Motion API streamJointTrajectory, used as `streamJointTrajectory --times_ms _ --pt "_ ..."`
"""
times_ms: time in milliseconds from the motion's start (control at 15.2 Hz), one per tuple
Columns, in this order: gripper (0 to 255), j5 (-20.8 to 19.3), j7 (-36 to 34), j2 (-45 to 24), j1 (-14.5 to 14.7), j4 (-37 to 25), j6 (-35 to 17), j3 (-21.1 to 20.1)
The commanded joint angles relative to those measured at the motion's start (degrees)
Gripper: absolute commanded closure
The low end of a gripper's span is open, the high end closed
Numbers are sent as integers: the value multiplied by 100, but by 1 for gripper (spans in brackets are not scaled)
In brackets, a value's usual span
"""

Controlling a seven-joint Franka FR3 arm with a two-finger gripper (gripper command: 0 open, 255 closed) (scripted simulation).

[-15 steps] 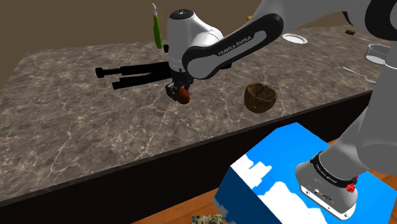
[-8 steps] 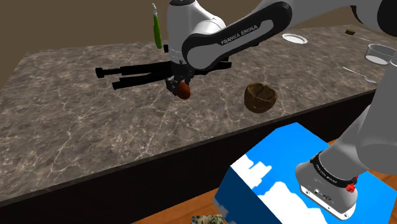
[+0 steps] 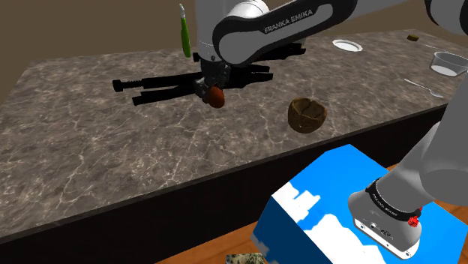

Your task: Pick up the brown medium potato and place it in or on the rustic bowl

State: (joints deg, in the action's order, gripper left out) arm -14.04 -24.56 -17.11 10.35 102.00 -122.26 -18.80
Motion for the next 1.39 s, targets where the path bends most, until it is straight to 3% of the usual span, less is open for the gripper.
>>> streamJointTrajectory --times_ms 0,1122,1320 --pt "255 29 26 38 3 -102 139 -12" --pt "255 223 251 308 6 -1016 1290 -75" --pt "255 482 512 1029 -227 -93 1013 -34"
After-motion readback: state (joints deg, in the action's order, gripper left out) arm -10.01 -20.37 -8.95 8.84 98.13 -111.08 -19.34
